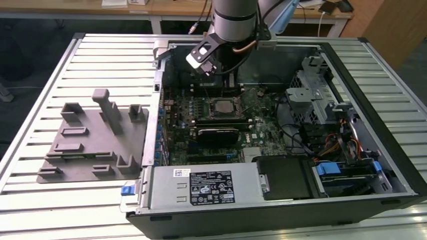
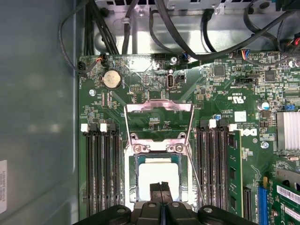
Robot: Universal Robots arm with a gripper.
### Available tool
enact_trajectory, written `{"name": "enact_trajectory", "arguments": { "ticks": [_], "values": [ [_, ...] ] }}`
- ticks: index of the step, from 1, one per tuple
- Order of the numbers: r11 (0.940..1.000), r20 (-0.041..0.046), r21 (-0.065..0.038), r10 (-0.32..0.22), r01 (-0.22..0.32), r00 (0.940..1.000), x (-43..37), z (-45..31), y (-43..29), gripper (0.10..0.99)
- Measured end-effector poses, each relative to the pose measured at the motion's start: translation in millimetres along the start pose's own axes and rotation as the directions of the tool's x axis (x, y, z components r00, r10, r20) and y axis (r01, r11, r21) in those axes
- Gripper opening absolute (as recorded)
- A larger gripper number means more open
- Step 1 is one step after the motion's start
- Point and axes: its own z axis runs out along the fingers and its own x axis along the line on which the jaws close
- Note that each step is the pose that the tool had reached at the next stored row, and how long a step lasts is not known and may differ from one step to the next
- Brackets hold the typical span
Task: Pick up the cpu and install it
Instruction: 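Close the cpu cover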
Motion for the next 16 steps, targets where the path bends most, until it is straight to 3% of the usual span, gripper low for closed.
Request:
{"name": "enact_trajectory", "arguments": {
  "ticks": [4, 11, 16],
  "values": [
    [1.0000, 0.0001, 0.000, 0.000, 0.000, 1.0000, 0.2, -7.2, 0.2, 0.106],
    [1.0000, 0.0001, 0.000, 0.000, 0.000, 1.0000, 0.2, -8.2, 0.8, 0.106],
    [1.0000, 0.0001, 0.000, 0.000, 0.000, 1.0000, 0.5, -7.9, 9.1, 0.106]
  ]
}}
